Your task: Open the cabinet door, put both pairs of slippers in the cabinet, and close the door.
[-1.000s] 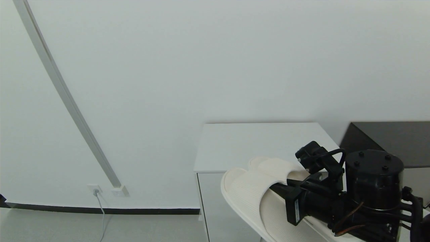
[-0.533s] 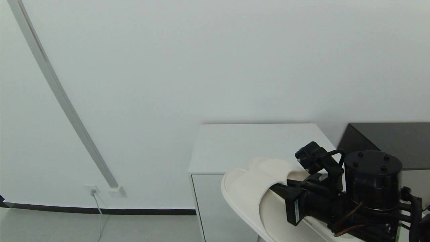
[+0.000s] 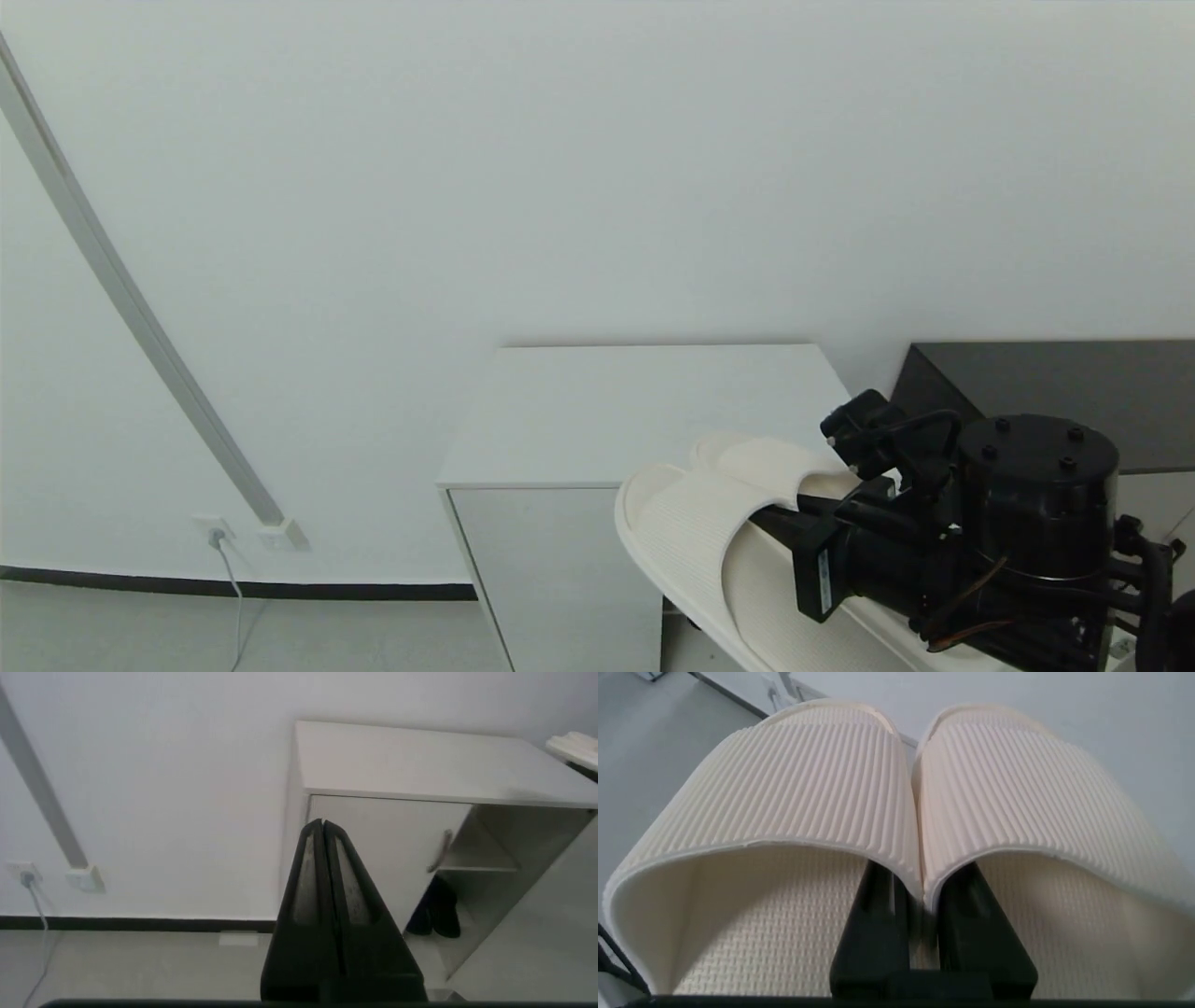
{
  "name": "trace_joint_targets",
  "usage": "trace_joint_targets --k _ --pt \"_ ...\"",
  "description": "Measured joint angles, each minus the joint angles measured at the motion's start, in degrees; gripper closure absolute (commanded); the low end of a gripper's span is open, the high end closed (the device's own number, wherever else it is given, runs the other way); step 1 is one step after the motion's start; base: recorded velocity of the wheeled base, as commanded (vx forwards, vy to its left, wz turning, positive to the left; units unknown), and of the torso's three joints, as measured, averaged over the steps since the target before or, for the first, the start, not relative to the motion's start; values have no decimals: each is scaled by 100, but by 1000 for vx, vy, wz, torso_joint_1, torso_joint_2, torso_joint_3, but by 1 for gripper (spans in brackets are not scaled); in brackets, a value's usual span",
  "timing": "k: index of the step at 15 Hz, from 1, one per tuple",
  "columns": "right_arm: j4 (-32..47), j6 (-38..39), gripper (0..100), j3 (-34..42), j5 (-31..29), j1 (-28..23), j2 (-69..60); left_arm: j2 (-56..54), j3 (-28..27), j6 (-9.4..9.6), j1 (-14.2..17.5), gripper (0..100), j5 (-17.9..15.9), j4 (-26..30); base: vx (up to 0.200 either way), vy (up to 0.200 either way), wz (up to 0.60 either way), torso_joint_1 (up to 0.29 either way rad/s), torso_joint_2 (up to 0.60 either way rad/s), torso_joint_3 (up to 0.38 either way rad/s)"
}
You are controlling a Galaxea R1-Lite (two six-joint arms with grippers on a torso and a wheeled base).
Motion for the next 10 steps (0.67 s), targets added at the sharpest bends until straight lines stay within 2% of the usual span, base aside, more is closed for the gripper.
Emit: trace_joint_targets --k 4,10 --pt "-2 0 100 12 0 5 -11 0 0 0 0 100 0 0 0 -200 0 2 2 4" --pt "-29 7 100 63 6 88 -43 0 0 -2 0 100 0 0 0 0 0 0 0 0"
